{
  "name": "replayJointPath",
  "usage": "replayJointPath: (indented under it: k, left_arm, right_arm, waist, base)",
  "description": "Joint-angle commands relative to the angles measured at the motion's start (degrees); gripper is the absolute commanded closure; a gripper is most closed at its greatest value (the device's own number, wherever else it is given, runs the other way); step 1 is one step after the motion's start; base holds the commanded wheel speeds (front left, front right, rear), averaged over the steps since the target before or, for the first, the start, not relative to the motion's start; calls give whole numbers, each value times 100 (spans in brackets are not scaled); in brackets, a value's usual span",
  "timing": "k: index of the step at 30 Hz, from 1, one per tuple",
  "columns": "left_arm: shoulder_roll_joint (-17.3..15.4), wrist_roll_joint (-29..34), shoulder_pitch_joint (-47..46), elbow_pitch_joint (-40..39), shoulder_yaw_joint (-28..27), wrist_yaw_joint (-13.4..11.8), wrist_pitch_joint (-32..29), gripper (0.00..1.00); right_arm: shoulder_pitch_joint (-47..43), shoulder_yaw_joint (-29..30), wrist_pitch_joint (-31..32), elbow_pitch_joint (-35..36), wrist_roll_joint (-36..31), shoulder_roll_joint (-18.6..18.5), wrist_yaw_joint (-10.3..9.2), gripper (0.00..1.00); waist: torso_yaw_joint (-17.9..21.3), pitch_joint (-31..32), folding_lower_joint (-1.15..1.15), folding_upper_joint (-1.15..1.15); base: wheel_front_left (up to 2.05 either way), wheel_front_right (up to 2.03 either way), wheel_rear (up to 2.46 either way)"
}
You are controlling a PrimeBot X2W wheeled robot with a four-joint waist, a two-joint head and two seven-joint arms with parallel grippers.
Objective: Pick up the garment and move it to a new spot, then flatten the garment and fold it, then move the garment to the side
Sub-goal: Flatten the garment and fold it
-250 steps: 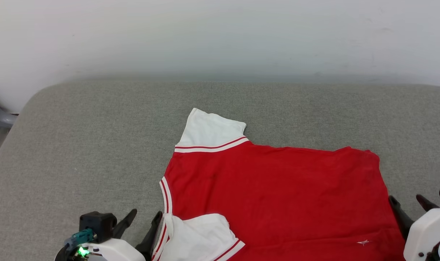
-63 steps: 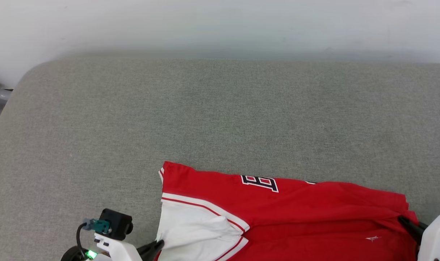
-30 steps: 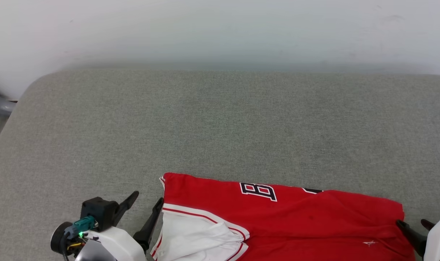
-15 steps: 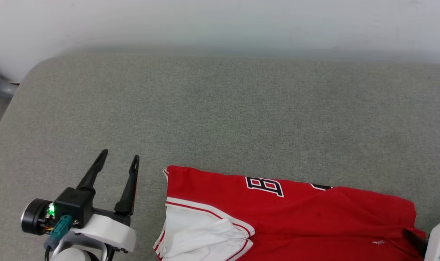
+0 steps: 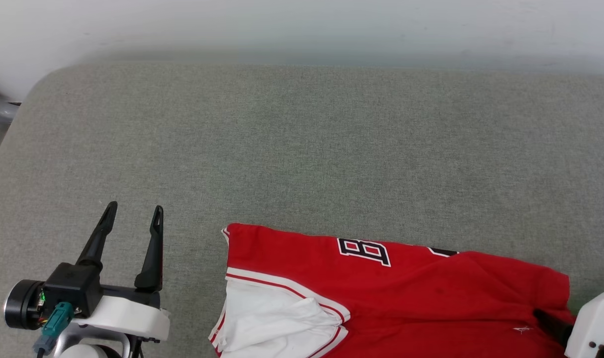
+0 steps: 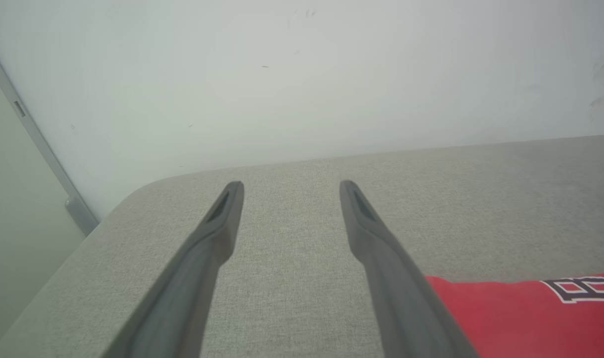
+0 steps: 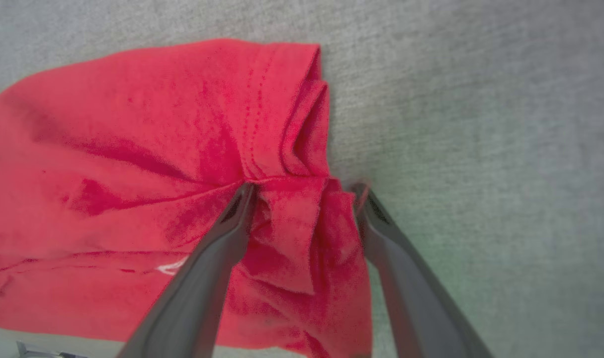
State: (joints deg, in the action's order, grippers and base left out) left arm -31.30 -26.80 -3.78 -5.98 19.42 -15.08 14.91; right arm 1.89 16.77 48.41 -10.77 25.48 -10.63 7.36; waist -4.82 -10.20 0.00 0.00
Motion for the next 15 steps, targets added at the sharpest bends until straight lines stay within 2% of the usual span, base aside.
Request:
replayJointPath:
  k: [1, 11, 12, 13, 14, 15]
  left_arm:
    - [45, 39, 49, 7, -38, 21, 38, 0]
    - [331, 205, 128, 189, -253, 305, 39, 0]
    - [359, 223, 135, 209, -269, 336, 38, 0]
    - [381, 238, 145, 229, -286, 351, 38, 0]
    - [403, 239, 159, 246, -303, 383, 39, 0]
    - [418, 248, 172, 267, -320, 397, 38, 0]
  right_arm:
    - [-50, -250, 56, -177, 113, 261, 24, 0]
    - [-78, -904, -18, -275, 585, 238, 41, 0]
    - [-79, -938, -63, -276, 607, 217, 41, 50]
    - [-68, -937, -122, -282, 604, 194, 40, 78]
    - [-56, -946, -172, -294, 591, 161, 40, 100]
    - [-56, -974, -208, -311, 564, 113, 40, 100]
  waist:
    - [3, 2, 0, 0]
    - [45, 62, 0, 0]
    - [48, 68, 0, 0]
    - [51, 74, 0, 0]
    - [54, 81, 0, 0]
    - [56, 88, 0, 0]
  base:
    - [0, 0, 0]
    - [0, 0, 0]
    - [0, 0, 0]
    - [0, 0, 0]
    - [0, 0, 0]
    - [0, 0, 0]
